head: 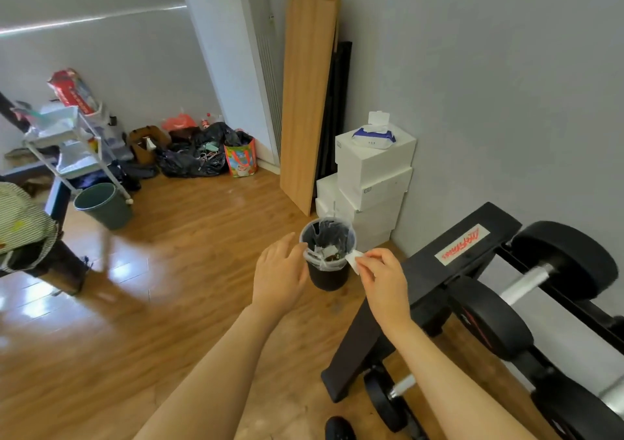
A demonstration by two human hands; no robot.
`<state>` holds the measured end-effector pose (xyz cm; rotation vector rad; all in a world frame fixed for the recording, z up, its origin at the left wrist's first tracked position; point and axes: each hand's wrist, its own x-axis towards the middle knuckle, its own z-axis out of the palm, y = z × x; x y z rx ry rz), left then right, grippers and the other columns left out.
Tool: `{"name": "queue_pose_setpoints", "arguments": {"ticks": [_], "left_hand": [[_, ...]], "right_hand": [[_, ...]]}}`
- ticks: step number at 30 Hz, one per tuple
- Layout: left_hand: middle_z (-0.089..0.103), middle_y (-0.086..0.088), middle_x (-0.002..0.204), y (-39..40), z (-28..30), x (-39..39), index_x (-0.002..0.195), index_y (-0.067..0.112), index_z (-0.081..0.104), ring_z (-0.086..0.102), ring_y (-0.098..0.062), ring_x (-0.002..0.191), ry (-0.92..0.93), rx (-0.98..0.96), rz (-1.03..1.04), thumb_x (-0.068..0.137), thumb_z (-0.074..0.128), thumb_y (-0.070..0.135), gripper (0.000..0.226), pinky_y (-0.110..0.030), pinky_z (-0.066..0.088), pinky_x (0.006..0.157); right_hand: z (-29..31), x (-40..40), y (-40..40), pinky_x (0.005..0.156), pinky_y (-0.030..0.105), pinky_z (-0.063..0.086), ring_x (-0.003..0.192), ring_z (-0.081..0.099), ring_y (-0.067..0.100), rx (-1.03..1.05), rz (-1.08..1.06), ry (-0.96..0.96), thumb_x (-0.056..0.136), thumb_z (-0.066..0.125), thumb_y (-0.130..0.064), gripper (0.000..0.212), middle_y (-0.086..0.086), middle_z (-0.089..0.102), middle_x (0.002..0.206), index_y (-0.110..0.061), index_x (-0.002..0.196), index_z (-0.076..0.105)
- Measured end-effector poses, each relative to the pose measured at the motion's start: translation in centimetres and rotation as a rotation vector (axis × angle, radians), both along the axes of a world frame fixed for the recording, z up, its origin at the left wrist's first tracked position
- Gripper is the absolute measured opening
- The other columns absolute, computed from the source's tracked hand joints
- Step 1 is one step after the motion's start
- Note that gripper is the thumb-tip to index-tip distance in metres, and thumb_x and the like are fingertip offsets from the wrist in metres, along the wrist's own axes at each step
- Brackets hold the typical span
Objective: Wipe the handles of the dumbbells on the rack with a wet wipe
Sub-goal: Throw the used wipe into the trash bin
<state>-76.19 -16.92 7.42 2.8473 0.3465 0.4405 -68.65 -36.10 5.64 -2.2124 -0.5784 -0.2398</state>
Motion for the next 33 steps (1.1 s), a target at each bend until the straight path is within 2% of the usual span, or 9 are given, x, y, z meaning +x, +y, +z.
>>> {"name": "queue_pose_setpoints", "arguments": {"ticks": [5,8,10,13,15,18,22,28,33], "left_hand": [[0.061,-0.021,0.13,4.2,1.1,7.4,0.113,0.012,0.069,0.061,-0.038,0.115,0.027,0.02,0.008,0.089,0.038,0.033,0.045,-0.049,0.048,0.095],[0.059,-0.022,0.133,7.0,0.8,10.7,0.114,0.012,0.069,0.059,-0.039,0.118,0.064,0.019,0.013,0.089,0.032,0.038,0.052,-0.052,0.046,0.097],[0.057,-0.022,0.135,8.7,0.2,12.8,0.114,0.011,0.069,0.058,-0.04,0.119,0.085,0.018,0.011,0.09,0.034,0.036,0.05,-0.052,0.044,0.099],[0.053,-0.023,0.139,11.3,-1.0,17.3,0.117,0.009,0.068,0.053,-0.041,0.125,0.113,0.01,-0.036,0.091,0.055,0.021,0.031,-0.051,0.039,0.105],[0.055,-0.024,0.137,13.2,-2.4,20.6,0.114,0.008,0.069,0.054,-0.041,0.123,0.119,0.019,-0.09,0.088,0.062,0.015,0.028,-0.052,0.041,0.103],[0.061,-0.022,0.127,16.1,-4.1,26.2,0.102,0.008,0.072,0.063,-0.039,0.109,0.159,0.031,-0.176,0.087,0.046,0.025,0.034,-0.049,0.049,0.092],[0.065,-0.016,0.118,20.6,-6.1,33.3,0.099,0.012,0.073,0.066,-0.035,0.1,0.201,0.034,-0.31,0.084,0.046,0.025,0.033,-0.045,0.051,0.087],[0.063,-0.021,0.12,26.6,-9.2,40.9,0.112,0.01,0.072,0.062,-0.041,0.107,0.355,0.003,-0.425,0.086,0.059,0.018,0.03,-0.051,0.046,0.093],[0.048,-0.013,0.145,28.6,-11.9,44.2,0.133,0.014,0.06,0.047,-0.035,0.129,0.42,-0.058,-0.473,0.097,0.056,0.017,0.037,-0.045,0.032,0.107]], "right_hand": [[-0.6,7.3,4.6,0.083,0.028,0.051,0.095,0.052,0.01,0.029,0.029,0.119,0.095,0.06,-0.012,0.016,-0.006,0.054,0.103,-0.006,0.105,0.071],[-0.6,11.0,7.4,0.078,0.013,0.043,0.093,0.048,0.003,0.01,0.042,0.158,0.095,0.059,-0.011,0.017,-0.005,0.054,0.104,-0.004,0.106,0.07],[-0.9,13.1,8.8,0.076,0.004,0.039,0.088,0.046,-0.001,0.025,0.051,0.201,0.096,0.058,-0.012,0.016,-0.01,0.051,0.101,-0.006,0.107,0.068],[-1.8,17.1,10.7,0.074,0.0,0.036,0.095,0.05,0.003,0.062,0.007,0.297,0.097,0.057,-0.015,0.016,-0.015,0.049,0.099,-0.009,0.109,0.066],[-3.1,19.6,12.0,0.075,-0.001,0.035,0.096,0.049,0.006,0.002,-0.049,0.265,0.096,0.058,-0.015,0.019,-0.008,0.053,0.105,-0.008,0.111,0.068],[-5.4,23.4,14.5,0.081,0.005,0.033,0.1,0.051,0.011,-0.027,-0.088,0.314,0.095,0.057,-0.019,0.021,0.002,0.058,0.113,-0.01,0.11,0.068],[-6.8,27.7,19.0,0.072,0.006,0.041,0.096,0.053,-0.002,0.2,-0.221,0.606,0.098,0.053,-0.021,0.011,-0.011,0.054,0.107,-0.025,0.106,0.059],[-8.4,31.8,25.7,0.074,0.022,0.044,0.089,0.056,0.005,0.37,-0.391,0.769,0.096,0.052,-0.02,0.01,-0.013,0.054,0.099,-0.025,0.098,0.06],[-11.5,34.1,28.2,0.079,0.026,0.047,0.091,0.058,0.007,0.471,-0.482,0.824,0.094,0.055,-0.019,0.015,-0.009,0.055,0.104,-0.031,0.089,0.062]]}}
